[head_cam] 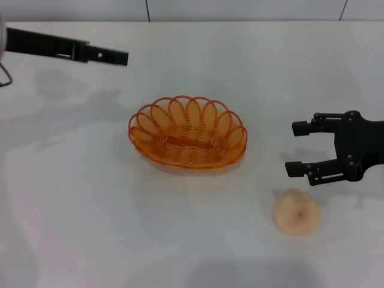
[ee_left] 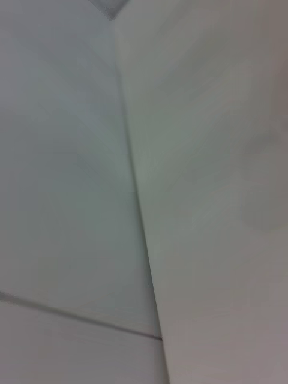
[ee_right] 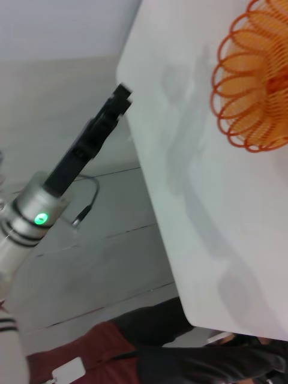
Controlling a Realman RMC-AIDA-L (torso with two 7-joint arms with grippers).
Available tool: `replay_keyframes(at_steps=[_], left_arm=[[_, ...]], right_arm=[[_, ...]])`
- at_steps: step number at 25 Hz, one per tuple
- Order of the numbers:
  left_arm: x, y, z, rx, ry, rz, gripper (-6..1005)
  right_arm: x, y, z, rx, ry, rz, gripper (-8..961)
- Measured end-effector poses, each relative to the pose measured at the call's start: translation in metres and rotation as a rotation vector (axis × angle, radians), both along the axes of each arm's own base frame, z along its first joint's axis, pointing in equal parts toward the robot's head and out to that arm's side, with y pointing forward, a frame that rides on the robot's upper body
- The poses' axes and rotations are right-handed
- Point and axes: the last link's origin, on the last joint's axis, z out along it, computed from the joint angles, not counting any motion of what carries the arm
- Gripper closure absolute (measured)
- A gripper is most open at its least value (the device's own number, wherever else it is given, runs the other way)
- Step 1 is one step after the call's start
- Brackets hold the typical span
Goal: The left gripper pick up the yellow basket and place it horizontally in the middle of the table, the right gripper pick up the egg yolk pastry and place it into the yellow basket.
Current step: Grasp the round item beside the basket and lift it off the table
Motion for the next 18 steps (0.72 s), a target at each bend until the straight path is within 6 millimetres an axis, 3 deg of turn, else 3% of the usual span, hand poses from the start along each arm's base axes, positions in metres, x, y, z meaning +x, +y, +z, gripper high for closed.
replay_keyframes(at_steps=[5, 12, 18], left_arm=[[-0.002, -0.010, 0.007, -0.074, 0.119, -0.124, 111], [0.013, -0.028, -0.009, -0.265, 0.243, -0.273, 112], [0.020, -0.039, -0.018, -0.346, 0.249, -0.326, 112]], right_arm=[[0.001, 0.003, -0.003, -0.029, -0.049, -0.034, 98], [0.002, 0.009, -0.006, -0.056, -0.129, -0.072, 98], [0.007, 0.011, -0.005, -0.061, -0.217, -0.117, 98]])
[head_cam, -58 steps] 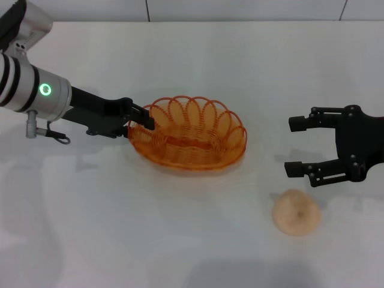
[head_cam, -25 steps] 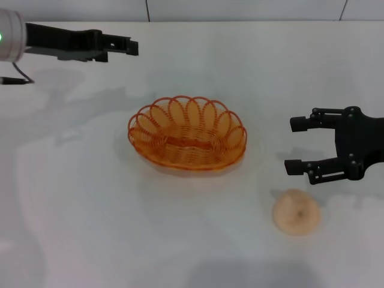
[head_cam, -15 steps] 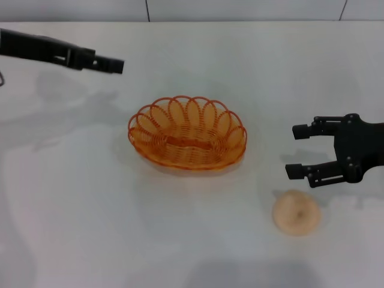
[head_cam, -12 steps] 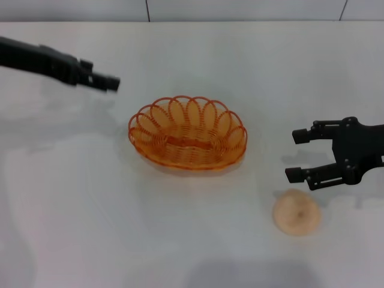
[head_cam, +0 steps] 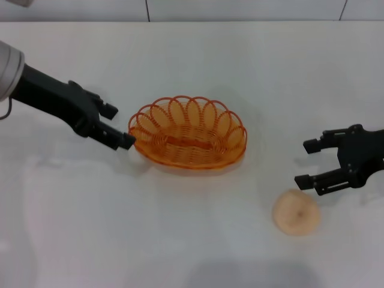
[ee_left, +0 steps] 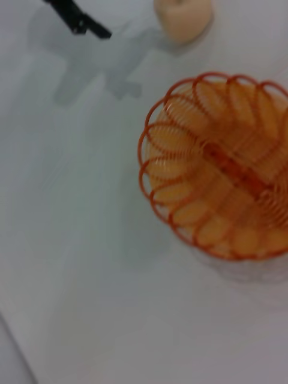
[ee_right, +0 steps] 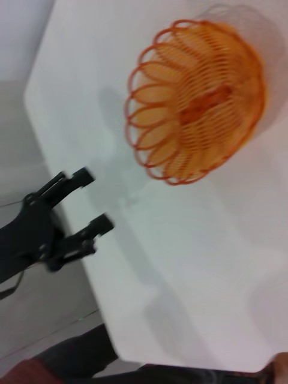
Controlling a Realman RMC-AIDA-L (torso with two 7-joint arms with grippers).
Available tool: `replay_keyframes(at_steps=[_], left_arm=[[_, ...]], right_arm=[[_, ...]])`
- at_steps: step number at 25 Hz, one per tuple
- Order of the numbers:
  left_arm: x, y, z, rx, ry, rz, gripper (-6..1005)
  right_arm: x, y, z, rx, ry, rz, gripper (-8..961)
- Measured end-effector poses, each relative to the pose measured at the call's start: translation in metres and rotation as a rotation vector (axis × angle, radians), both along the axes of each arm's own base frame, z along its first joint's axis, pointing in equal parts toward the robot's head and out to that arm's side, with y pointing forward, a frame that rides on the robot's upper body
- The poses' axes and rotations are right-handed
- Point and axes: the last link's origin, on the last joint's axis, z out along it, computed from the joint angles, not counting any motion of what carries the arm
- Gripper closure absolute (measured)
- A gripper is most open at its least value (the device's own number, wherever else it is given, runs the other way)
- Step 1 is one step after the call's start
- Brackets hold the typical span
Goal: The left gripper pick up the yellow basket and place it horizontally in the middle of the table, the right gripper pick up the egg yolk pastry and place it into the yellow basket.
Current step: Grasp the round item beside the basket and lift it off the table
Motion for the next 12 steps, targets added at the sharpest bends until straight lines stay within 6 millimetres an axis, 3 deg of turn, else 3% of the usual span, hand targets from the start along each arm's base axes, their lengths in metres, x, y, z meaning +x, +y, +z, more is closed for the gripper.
replay_keyframes(at_steps=[12], left_arm=[[0.005, -0.007, -0.006, -0.057, -0.007, 0.000, 112]], right_arm=[[0.011, -0.010, -0.014, -0.058, -0.066, -0.036, 98]])
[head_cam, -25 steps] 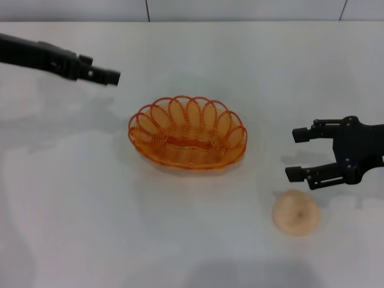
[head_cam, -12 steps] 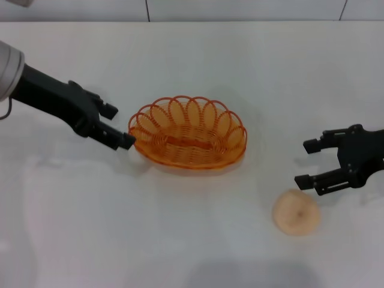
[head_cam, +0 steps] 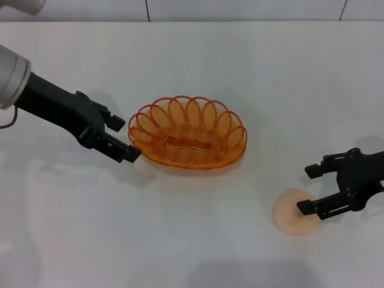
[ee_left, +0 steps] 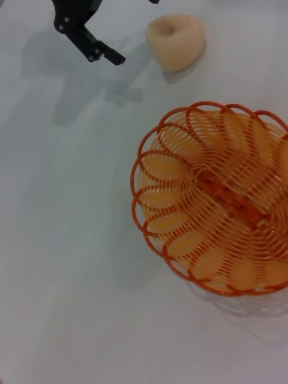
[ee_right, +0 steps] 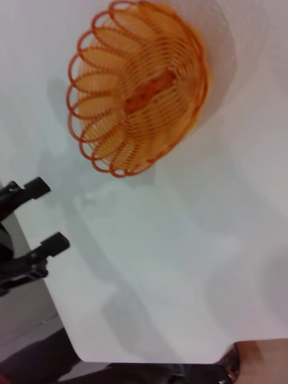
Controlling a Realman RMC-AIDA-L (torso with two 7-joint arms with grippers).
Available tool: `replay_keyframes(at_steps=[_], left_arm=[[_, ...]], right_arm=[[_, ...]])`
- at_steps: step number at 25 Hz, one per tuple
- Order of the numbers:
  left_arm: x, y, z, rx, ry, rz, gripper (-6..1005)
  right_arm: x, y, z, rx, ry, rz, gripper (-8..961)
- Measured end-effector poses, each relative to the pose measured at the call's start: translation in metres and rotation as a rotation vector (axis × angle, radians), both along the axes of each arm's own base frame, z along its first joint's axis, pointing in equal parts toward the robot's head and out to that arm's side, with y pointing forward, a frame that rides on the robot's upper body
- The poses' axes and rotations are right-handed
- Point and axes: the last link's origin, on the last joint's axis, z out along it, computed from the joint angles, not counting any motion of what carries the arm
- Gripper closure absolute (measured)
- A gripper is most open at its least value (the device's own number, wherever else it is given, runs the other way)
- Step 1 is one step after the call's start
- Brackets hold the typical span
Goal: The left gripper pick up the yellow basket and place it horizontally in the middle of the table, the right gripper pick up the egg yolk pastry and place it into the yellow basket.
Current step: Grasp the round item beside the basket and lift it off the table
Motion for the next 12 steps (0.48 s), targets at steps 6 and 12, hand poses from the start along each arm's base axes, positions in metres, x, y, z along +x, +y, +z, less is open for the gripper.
replay_keyframes(at_steps=[6, 12], left_arm=[[0.0006, -0.0002, -0.0012, -0.002, -0.001, -0.001, 112], [-0.0005, -0.0012, -0.0028, -0.001, -0.005, 0.004, 112]], right_arm=[[-0.0006, 0.0018, -0.0101, -0.007, -0.044, 0.005, 127], [-0.0001, 0.0030, -0.0118, 0.000, -0.051, 0.005, 213]])
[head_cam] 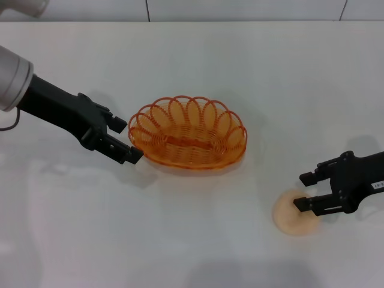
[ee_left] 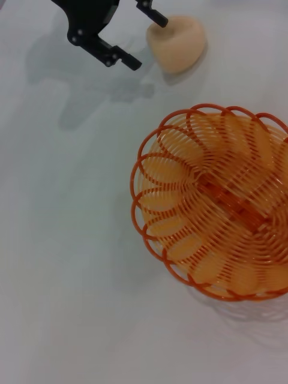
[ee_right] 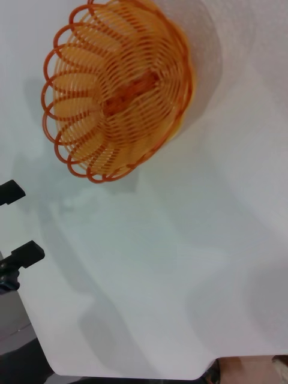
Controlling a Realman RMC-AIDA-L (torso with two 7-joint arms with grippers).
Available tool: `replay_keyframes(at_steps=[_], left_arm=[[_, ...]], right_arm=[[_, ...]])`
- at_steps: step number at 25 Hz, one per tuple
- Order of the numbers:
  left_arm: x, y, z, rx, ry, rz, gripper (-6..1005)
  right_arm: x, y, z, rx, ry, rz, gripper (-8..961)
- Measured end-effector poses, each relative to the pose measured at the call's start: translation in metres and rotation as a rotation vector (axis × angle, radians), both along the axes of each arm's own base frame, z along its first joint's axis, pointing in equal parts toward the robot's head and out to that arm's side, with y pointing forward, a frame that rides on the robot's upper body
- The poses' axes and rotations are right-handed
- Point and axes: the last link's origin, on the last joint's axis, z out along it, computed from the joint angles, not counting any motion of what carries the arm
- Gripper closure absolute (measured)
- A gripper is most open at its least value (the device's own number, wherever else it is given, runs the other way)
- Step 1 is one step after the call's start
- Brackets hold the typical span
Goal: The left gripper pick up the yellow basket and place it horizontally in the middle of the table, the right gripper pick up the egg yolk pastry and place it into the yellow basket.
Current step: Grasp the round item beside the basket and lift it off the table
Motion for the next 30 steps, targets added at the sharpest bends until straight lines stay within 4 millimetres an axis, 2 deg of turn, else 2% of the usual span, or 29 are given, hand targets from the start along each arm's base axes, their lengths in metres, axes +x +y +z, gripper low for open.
replay_keyframes(at_steps=[3, 5, 11, 22, 27, 30], left_arm=[[-0.001, 0.000, 0.000, 0.003, -0.001, 0.003, 112], [-0.001, 0.000, 0.000, 0.005, -0.002, 0.004, 112], [-0.001, 0.000, 0.000, 0.006, -0.002, 0.004, 112], [-0.005, 0.000, 0.001, 0.021, -0.008, 0.007, 112], [-0.008, -0.001, 0.001, 0.024, -0.004, 0.013, 112], [-0.012, -0.003, 0.002, 0.022, 0.004, 0.016, 112]], right_arm=[[0.001, -0.001, -0.001, -0.003, -0.009, -0.001, 256], [0.003, -0.001, -0.002, -0.009, -0.022, -0.004, 458], [0.002, -0.003, -0.006, -0.033, -0.056, -0.004, 642], [-0.018, 0.001, -0.001, -0.017, -0.042, 0.026, 760], [-0.030, 0.006, -0.001, -0.004, -0.004, 0.035, 913], [-0.039, 0.011, -0.001, 0.010, 0.019, 0.038, 917]])
